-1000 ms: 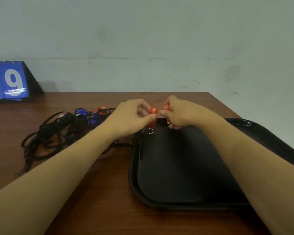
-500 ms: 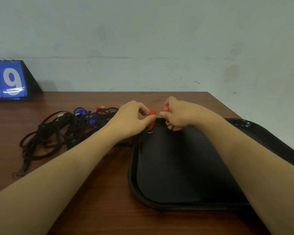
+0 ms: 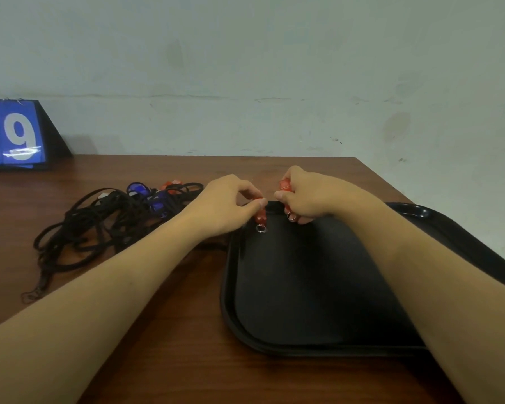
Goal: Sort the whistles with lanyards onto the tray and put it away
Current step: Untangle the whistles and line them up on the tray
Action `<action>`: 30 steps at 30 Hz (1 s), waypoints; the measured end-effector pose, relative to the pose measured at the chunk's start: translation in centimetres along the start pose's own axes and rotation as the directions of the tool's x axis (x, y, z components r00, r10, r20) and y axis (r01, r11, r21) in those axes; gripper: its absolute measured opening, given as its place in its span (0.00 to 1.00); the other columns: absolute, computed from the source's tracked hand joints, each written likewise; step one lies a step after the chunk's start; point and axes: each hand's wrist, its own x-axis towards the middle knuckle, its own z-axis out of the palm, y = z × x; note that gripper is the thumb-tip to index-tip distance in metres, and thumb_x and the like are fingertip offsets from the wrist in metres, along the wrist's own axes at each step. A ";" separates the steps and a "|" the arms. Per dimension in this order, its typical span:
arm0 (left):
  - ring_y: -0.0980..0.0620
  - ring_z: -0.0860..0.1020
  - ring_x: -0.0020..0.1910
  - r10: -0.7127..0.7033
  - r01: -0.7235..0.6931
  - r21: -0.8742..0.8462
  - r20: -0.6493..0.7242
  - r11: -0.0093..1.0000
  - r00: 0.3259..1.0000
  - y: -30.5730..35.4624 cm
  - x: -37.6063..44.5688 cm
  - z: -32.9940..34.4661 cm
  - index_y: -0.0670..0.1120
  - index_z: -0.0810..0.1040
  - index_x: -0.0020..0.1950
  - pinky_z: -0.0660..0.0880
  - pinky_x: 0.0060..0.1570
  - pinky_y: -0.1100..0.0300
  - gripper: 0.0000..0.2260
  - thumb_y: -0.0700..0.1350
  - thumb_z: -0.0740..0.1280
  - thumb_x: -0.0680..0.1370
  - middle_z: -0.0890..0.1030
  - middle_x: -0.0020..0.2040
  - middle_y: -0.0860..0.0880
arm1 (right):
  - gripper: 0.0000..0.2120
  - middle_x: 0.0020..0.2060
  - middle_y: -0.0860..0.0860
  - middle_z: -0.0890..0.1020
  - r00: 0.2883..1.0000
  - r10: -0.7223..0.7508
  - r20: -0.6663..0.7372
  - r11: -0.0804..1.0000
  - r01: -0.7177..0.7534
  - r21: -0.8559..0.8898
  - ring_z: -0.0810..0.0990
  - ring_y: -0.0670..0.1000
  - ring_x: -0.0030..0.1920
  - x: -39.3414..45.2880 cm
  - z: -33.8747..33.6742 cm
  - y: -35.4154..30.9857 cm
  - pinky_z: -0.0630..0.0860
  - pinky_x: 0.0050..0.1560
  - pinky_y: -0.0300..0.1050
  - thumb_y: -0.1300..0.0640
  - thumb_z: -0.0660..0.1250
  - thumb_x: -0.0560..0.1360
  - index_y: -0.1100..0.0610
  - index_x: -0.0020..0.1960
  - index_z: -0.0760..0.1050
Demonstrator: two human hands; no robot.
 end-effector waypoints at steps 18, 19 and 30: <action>0.59 0.77 0.49 -0.036 0.038 -0.035 0.068 0.999 0.997 0.1 0.0 0.2 0.53 0.77 0.67 0.72 0.51 0.63 0.15 0.56 0.62 0.83 0.79 0.55 0.57 | 0.13 0.49 0.55 0.82 0.998 0.015 0.058 0.977 -0.027 0.212 0.84 0.52 0.47 -0.6 -0.2 0.1 0.84 0.52 0.50 0.55 0.61 0.84 0.57 0.66 0.64; 0.59 0.77 0.49 -0.036 0.038 -0.033 0.067 0.999 0.997 0.1 0.0 0.2 0.53 0.77 0.67 0.71 0.51 0.63 0.15 0.56 0.62 0.83 0.79 0.55 0.57 | 0.13 0.49 0.55 0.83 0.998 0.008 0.060 0.977 -0.021 0.214 0.84 0.52 0.47 -0.6 -0.2 0.2 0.84 0.52 0.50 0.55 0.62 0.84 0.56 0.66 0.64; 0.59 0.76 0.50 -0.055 0.055 0.005 -0.020 0.998 0.998 -0.4 0.2 -0.9 0.52 0.78 0.64 0.67 0.41 0.70 0.12 0.53 0.61 0.84 0.80 0.56 0.56 | 0.07 0.48 0.56 0.84 0.991 -0.040 0.124 0.963 0.005 0.271 0.84 0.51 0.45 -1.6 -0.3 -0.6 0.83 0.54 0.48 0.55 0.59 0.85 0.56 0.50 0.72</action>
